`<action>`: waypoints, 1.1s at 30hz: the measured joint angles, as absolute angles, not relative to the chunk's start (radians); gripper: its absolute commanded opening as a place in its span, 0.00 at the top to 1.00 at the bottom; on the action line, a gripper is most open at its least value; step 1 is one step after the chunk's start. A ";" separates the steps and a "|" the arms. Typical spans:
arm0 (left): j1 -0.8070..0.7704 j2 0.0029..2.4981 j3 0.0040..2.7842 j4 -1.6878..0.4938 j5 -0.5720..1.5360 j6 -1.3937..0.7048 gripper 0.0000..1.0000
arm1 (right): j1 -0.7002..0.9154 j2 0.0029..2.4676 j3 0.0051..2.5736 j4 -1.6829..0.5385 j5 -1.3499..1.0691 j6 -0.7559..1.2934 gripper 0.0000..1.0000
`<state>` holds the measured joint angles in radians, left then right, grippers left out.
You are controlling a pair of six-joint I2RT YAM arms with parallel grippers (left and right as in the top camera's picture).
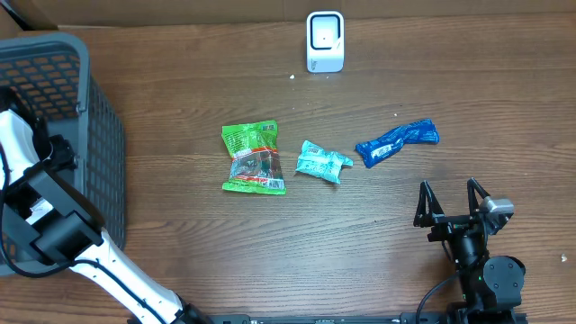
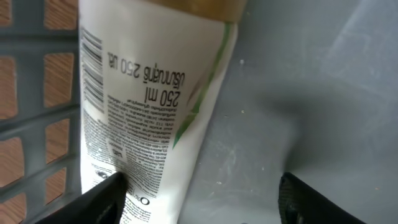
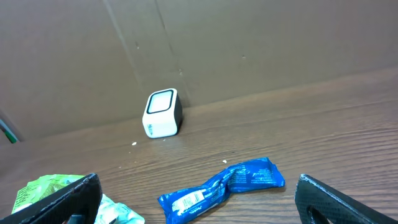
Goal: Scan the item barcode
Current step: 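Reach the left gripper into the basket and grasp the white tube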
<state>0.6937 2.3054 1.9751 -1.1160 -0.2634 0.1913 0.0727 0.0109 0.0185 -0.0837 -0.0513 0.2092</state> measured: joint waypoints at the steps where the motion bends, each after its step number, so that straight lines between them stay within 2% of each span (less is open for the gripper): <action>1: 0.694 2.309 1.978 -1.115 -0.267 0.191 0.36 | 0.073 0.011 0.019 -0.084 -0.051 0.209 0.00; 2: 0.694 2.313 1.979 -1.114 -0.271 0.191 0.36 | 0.073 0.011 0.019 -0.084 -0.051 0.210 0.00; 8: 0.694 2.315 1.984 -1.110 -0.300 0.192 0.78 | 0.073 0.011 0.019 -0.084 -0.051 0.209 0.00; 12: 0.690 2.316 1.990 -1.106 -0.306 0.194 0.92 | 0.073 0.011 0.019 -0.084 -0.051 0.209 0.00; 14: 0.686 2.316 1.991 -1.109 -0.297 0.196 0.93 | 0.073 0.011 0.019 -0.084 -0.052 0.209 0.00; 21: 0.587 2.325 1.983 -1.126 -0.120 0.194 0.92 | 0.073 0.011 0.019 -0.084 -0.051 0.209 0.00; 22: 0.569 2.327 1.983 -1.126 -0.114 0.194 0.86 | 0.073 0.011 0.019 -0.084 -0.051 0.209 0.00; 23: 0.545 2.329 1.983 -1.127 -0.111 0.194 0.75 | 0.073 0.011 0.019 -0.084 -0.051 0.209 0.00; 26: 0.501 2.338 1.995 -1.145 -0.133 0.186 0.52 | 0.073 0.011 0.019 -0.084 -0.051 0.209 0.00; 29: 0.490 2.346 2.053 -1.201 -0.142 0.159 0.47 | 0.073 0.011 0.019 -0.084 -0.051 0.209 0.00; 33: 0.484 2.347 2.157 -1.245 -0.147 0.145 0.47 | 0.073 0.011 0.019 -0.084 -0.051 0.209 0.00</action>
